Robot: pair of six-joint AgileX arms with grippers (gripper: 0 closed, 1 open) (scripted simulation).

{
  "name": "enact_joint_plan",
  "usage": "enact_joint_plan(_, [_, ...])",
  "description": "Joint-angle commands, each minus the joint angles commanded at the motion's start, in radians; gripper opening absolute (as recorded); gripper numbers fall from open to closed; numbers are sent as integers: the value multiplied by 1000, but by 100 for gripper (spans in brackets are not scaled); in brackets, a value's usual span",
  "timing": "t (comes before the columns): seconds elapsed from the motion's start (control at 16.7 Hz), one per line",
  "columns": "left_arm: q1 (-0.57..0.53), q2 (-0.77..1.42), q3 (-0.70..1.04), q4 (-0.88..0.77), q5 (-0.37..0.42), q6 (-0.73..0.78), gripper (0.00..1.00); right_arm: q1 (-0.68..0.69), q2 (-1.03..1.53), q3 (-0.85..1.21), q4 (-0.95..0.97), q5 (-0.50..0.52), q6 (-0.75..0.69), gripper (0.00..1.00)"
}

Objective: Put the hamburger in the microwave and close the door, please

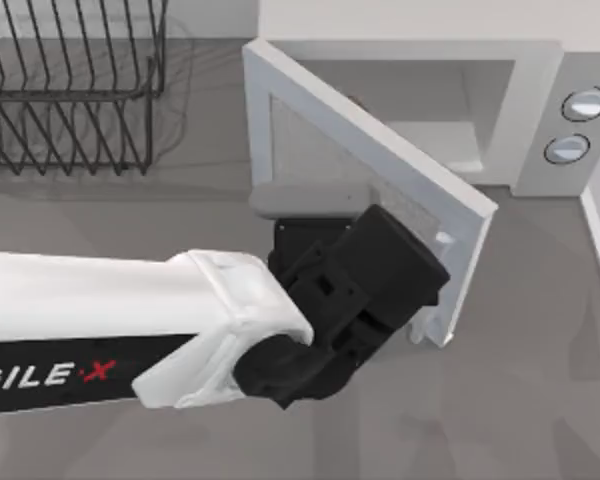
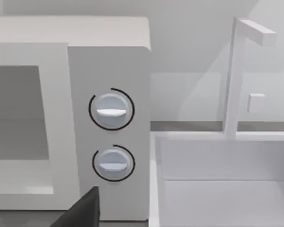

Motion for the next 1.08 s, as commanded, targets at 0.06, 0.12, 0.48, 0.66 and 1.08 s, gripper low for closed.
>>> enact_joint_plan(0.06, [-14, 32, 50, -12, -9, -13, 0, 0, 0, 0, 0, 0, 0, 100])
enact_joint_plan(0.12, [-28, 71, 90, -26, -17, -28, 0, 0, 0, 0, 0, 0, 0, 100])
enact_joint_plan(0.48, [-79, 141, 166, -74, -43, -78, 0, 0, 0, 0, 0, 0, 0, 100])
enact_joint_plan(0.66, [-79, 151, 180, -80, -44, -84, 0, 0, 0, 0, 0, 0, 0, 100])
enact_joint_plan(1.08, [-154, 376, 529, -237, -78, -166, 0, 0, 0, 0, 0, 0, 0, 100])
